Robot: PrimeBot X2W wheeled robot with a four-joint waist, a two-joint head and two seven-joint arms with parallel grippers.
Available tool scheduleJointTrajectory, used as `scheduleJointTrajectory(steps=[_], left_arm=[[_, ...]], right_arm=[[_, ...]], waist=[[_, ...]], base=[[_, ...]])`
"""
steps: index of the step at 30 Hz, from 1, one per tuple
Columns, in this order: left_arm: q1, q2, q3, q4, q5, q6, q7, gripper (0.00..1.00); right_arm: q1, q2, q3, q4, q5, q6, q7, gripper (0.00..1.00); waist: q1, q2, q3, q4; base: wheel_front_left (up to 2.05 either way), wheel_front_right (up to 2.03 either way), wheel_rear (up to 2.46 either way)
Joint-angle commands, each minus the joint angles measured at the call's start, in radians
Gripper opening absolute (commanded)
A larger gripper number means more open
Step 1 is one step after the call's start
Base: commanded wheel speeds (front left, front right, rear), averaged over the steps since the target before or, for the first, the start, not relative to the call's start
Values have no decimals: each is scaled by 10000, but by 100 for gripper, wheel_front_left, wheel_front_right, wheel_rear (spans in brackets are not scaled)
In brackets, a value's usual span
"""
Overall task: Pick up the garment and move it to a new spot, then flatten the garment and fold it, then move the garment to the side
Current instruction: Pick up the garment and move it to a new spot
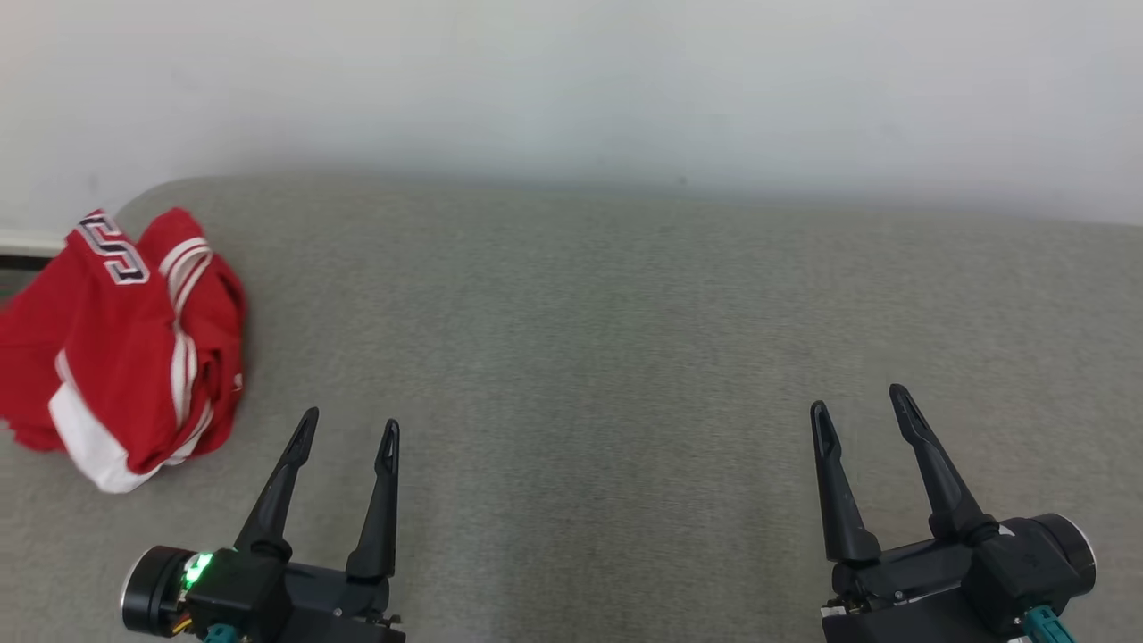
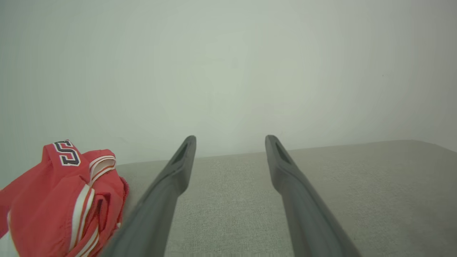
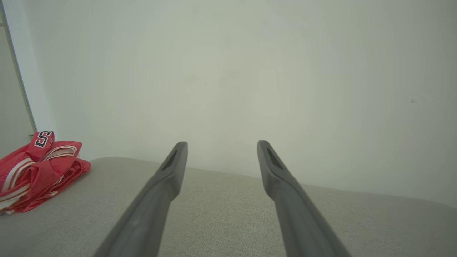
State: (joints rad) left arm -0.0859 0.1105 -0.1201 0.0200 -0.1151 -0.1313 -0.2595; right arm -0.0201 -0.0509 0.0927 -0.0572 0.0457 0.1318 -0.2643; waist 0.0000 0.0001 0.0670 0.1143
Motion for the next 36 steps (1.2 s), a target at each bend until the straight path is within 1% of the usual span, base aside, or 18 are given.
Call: scheduleJointTrajectory(steps=[1, 5, 6, 14, 23, 31, 36], left_arm=[[-83, -25, 25, 43, -24, 10, -56, 100], [-48, -77, 111, 78, -45, 10, -56, 100], [-48, -77, 111, 78, -45, 10, -56, 100], [197, -197, 295, 176, -35, 10, -56, 100], [347, -307, 384, 223, 91, 10, -56, 100], [416, -335, 479, 282, -42, 10, -56, 100], [378, -373, 601, 272, -160, 10, -57, 100]], right_arm=[[-52, 13, 12, 25, -44, -21, -15, 100], [-85, 13, 95, 57, -67, -21, -13, 100], [-85, 13, 95, 57, -67, -21, -13, 100], [83, 13, 180, 151, -29, -21, -13, 100], [239, 13, 198, 237, 50, -21, -13, 100], [241, 12, 279, 293, 142, -21, -13, 100], [228, 12, 332, 258, 46, -21, -13, 100]], waist=[[0, -1, 64, 572], [0, -1, 39, 1074], [0, -1, 39, 1074], [0, -1, -211, 2006], [0, -1, -461, 2879], [0, -1, -500, 3224], [0, -1, -380, 3236]], base=[[0, 0, 0], [0, 0, 0], [0, 0, 0], [0, 0, 0], [0, 0, 0], [0, 0, 0], [0, 0, 0]])
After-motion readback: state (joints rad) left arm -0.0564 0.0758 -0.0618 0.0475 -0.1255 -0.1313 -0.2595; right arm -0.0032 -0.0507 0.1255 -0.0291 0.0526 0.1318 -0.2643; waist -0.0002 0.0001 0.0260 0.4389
